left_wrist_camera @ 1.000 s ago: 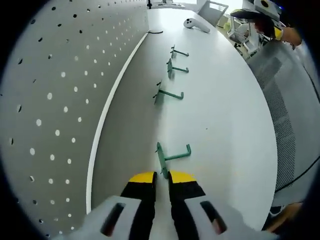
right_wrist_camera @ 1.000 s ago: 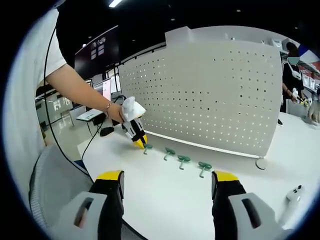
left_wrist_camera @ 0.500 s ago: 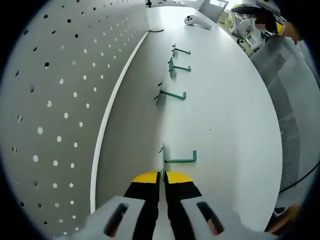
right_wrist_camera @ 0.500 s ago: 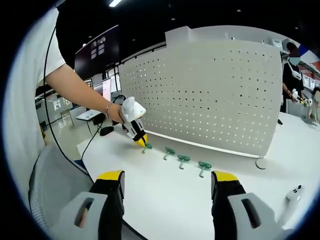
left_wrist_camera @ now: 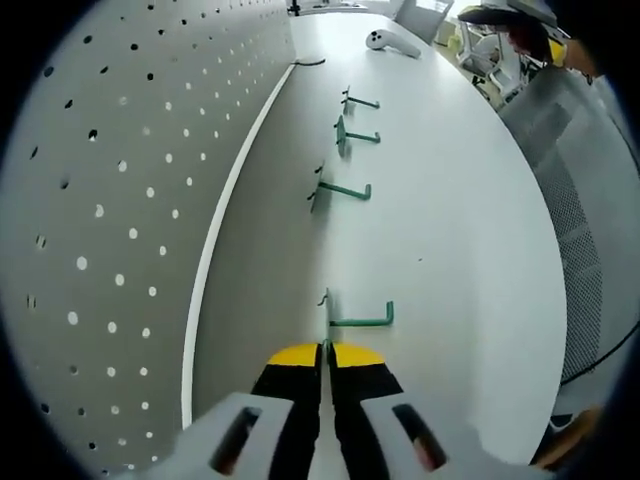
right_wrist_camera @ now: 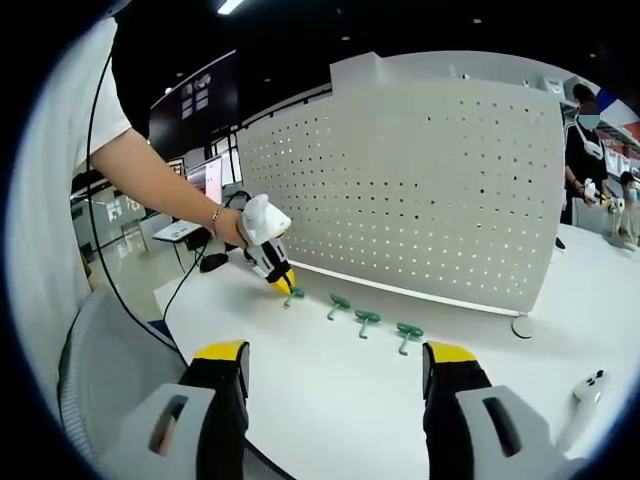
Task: Insert the hook assembly into the mounting plate slot until the hook locks in place.
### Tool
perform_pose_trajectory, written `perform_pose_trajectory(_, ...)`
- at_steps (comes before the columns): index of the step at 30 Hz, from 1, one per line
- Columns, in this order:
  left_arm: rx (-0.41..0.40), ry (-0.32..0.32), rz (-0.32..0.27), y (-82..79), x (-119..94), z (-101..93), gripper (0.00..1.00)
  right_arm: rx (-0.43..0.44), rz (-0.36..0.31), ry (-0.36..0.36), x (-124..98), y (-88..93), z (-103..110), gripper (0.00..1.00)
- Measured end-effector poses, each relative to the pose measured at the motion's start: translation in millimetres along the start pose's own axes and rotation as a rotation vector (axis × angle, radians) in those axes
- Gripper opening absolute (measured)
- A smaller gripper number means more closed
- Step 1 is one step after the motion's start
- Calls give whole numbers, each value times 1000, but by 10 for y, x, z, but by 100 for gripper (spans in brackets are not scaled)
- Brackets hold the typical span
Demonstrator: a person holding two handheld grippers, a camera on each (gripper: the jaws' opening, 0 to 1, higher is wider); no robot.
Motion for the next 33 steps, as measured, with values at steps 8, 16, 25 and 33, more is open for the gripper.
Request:
perform_pose_trajectory(8, -39, -14, -84, 30, -33, -80, 1, 31, -23, 7, -12, -25, -31, 68)
perform_pose_trajectory(16, -105, -62, -185, 19, -158, -108, 1, 42, -34, 2, 7, -50, -30, 68)
perform_pose_trajectory(25, -143, -107, -263, -76, -333, -151, 1, 44, -56, -1, 6, -115, -26, 68)
perform_pose_trajectory(33, -143, -157, -334, -192, -484, -179, 1, 54, -74, -2, 19, -159, -29, 68)
Point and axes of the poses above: the point that each gripper's makers call its tool centre point, and the gripper's own axes: x roughly forward along the fingers, z roughly to its left, y roughly out of its underside, the point moved 9 cm from there along -x, roughly backward along the fingers, and after that the axes turned 3 degrees about x, right-handed, at the moved point
